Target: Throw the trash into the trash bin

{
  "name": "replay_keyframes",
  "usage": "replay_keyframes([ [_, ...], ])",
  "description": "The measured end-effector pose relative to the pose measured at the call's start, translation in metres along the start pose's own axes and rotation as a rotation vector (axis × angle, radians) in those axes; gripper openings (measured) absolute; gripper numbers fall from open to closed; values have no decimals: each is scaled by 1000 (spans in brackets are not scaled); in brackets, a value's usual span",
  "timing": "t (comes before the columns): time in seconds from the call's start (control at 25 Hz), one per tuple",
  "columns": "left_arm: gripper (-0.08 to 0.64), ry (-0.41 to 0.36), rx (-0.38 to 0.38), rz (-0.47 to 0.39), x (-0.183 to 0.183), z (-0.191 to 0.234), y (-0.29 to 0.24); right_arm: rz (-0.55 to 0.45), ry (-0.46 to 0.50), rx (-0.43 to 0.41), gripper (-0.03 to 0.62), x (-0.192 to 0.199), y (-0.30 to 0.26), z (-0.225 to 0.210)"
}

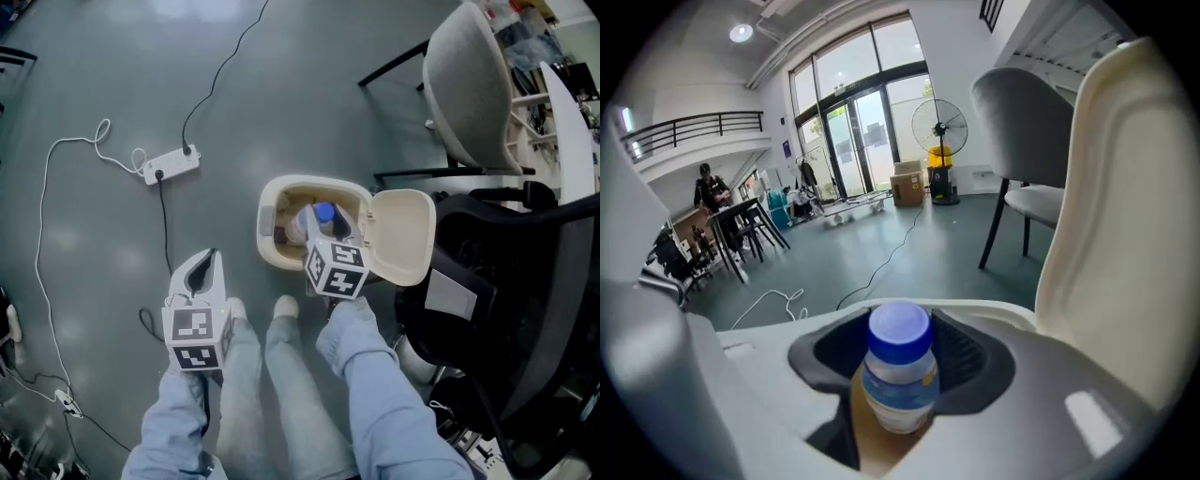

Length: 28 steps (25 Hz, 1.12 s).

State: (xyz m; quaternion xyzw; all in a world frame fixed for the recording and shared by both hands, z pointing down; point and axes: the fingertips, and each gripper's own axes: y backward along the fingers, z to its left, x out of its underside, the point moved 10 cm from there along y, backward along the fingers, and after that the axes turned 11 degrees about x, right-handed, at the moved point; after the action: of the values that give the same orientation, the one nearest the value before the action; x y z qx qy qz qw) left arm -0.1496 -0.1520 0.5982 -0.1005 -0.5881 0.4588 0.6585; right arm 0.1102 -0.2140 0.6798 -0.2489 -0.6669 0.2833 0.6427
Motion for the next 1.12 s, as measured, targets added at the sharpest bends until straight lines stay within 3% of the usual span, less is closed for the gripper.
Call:
replay_keyframes([
  [0.12,0,2,-6,3,2,1,1,17,21,7,224,2,-2,-1],
  [0.56,0,22,-6,-5,4,-1,1,3,-72,25,227,-2,13,-18],
  [1.12,0,-2,23,-17,-1,-17,1,-27,-121,-28,227,-7,53,-22],
])
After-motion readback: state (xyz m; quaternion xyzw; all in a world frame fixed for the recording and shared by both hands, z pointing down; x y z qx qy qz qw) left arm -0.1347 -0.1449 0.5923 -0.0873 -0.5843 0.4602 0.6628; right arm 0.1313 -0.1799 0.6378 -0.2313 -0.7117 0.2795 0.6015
